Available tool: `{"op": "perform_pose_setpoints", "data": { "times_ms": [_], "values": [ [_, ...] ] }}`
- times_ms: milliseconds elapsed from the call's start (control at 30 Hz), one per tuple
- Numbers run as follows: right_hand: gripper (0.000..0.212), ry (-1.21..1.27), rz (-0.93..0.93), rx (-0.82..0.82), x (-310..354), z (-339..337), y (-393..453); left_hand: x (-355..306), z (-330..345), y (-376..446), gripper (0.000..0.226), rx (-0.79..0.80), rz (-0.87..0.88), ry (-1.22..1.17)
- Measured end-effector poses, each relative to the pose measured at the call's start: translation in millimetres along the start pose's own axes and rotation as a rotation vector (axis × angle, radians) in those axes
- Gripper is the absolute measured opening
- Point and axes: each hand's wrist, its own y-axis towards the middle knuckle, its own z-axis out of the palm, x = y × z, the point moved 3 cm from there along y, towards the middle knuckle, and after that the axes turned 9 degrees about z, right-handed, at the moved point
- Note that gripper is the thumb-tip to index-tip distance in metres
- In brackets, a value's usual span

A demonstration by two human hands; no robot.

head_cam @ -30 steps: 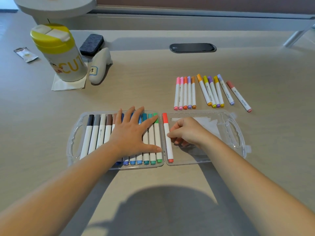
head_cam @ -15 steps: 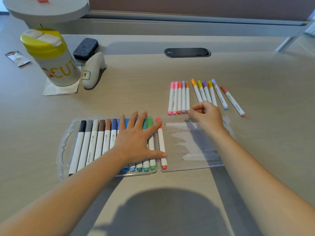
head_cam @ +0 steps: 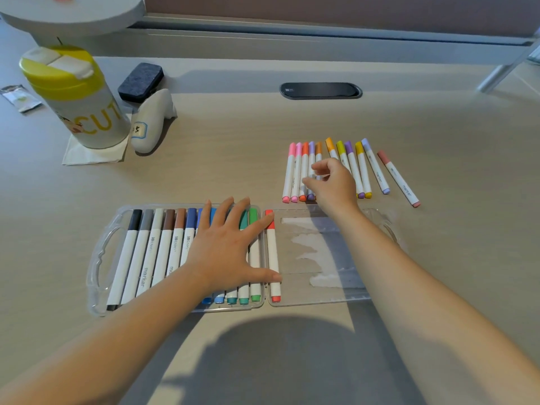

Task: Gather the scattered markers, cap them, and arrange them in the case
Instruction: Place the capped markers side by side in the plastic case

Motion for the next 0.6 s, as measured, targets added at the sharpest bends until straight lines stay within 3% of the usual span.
{"op": "perform_pose_setpoints", "data": {
  "times_ms": [367, 467, 600],
  "values": [
    [0.036, -0.380, 0.071, -0.128, 0, 19, 11, 17, -1, -11, 0.117, -0.036, -0.018, -0.024],
    [0.042, -0.414, 0.098, -0.168, 1, 21, 10, 17, -1, -11, 0.112, -0.029, -0.023, -0.014],
    [0.034, -0.353, 0.162, -0.174, 3, 17, 8, 17, -1, -11, 0.111, -0.024, -0.017, -0.010]
  ]
}}
